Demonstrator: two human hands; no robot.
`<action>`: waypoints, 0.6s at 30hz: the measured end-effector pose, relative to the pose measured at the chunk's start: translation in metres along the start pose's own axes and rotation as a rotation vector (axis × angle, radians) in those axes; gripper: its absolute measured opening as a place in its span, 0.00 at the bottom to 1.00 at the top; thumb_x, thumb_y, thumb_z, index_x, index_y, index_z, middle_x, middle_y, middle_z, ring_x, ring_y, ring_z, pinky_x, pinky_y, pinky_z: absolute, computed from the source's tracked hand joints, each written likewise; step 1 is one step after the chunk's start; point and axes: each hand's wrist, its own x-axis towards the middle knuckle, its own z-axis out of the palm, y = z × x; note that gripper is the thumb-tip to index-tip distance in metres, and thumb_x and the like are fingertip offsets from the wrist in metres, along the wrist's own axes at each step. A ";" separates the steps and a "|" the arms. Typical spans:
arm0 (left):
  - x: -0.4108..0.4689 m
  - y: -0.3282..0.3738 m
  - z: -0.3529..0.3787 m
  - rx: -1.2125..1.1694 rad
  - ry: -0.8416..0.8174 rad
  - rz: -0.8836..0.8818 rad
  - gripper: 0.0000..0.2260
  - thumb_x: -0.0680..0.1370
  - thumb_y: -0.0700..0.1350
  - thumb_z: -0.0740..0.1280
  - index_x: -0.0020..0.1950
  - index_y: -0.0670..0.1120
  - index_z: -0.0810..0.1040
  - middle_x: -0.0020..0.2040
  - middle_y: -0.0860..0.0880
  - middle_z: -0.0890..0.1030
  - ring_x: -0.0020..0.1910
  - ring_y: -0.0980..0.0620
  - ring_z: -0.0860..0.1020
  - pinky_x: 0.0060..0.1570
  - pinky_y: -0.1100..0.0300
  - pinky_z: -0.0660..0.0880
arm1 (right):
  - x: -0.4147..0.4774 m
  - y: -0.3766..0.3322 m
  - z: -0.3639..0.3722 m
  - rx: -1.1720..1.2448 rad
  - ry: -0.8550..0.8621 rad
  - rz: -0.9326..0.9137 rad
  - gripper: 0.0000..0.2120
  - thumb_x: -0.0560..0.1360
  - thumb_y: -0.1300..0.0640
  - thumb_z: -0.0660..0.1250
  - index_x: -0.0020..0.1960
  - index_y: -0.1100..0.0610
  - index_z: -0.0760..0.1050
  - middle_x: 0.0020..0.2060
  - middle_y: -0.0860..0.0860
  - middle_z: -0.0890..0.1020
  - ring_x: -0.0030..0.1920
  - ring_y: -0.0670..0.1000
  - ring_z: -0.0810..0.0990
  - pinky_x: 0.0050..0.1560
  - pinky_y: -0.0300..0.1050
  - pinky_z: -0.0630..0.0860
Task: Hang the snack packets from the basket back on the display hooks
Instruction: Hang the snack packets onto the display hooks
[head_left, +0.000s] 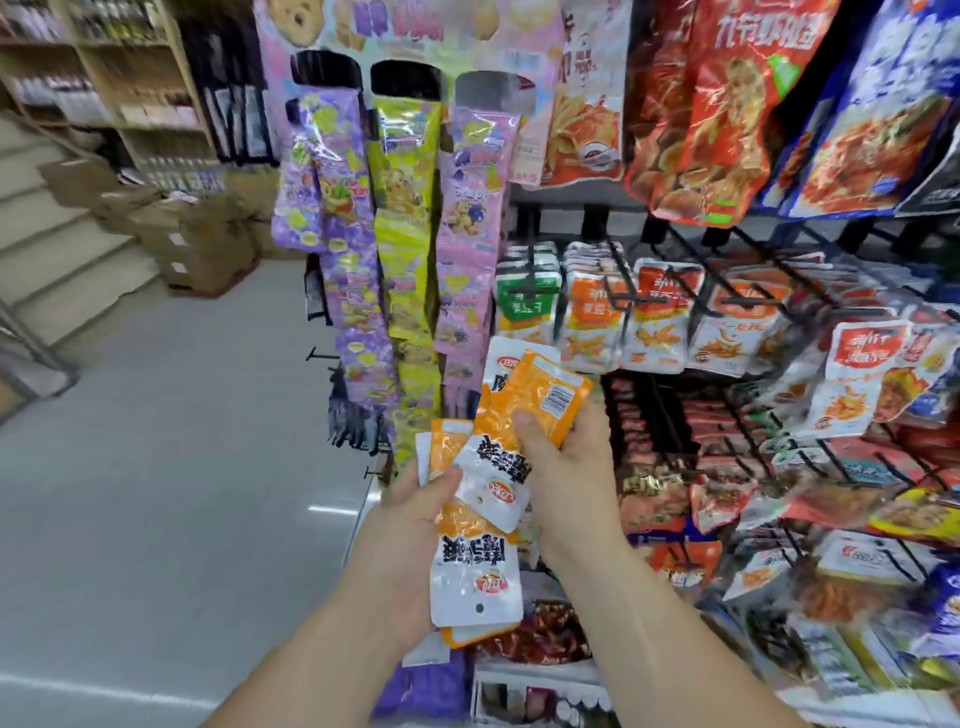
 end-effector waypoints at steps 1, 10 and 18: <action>-0.001 0.005 -0.009 -0.002 0.011 0.011 0.14 0.83 0.41 0.65 0.68 0.48 0.79 0.56 0.39 0.87 0.48 0.38 0.86 0.50 0.40 0.82 | -0.005 0.000 0.006 -0.011 0.005 0.009 0.10 0.81 0.62 0.70 0.61 0.54 0.76 0.47 0.34 0.84 0.48 0.39 0.83 0.51 0.36 0.80; 0.001 0.061 -0.069 0.002 -0.008 0.114 0.10 0.85 0.39 0.63 0.61 0.49 0.80 0.50 0.42 0.88 0.41 0.45 0.87 0.41 0.45 0.84 | -0.056 0.007 0.075 -0.089 -0.123 0.133 0.10 0.78 0.63 0.74 0.58 0.57 0.82 0.50 0.54 0.88 0.54 0.59 0.86 0.59 0.61 0.81; 0.007 0.071 -0.091 0.077 -0.067 0.109 0.12 0.83 0.36 0.66 0.63 0.49 0.79 0.55 0.41 0.87 0.48 0.40 0.87 0.47 0.42 0.84 | -0.066 0.011 0.093 -0.451 -0.072 0.011 0.34 0.74 0.49 0.78 0.76 0.42 0.67 0.61 0.42 0.80 0.59 0.48 0.81 0.61 0.49 0.79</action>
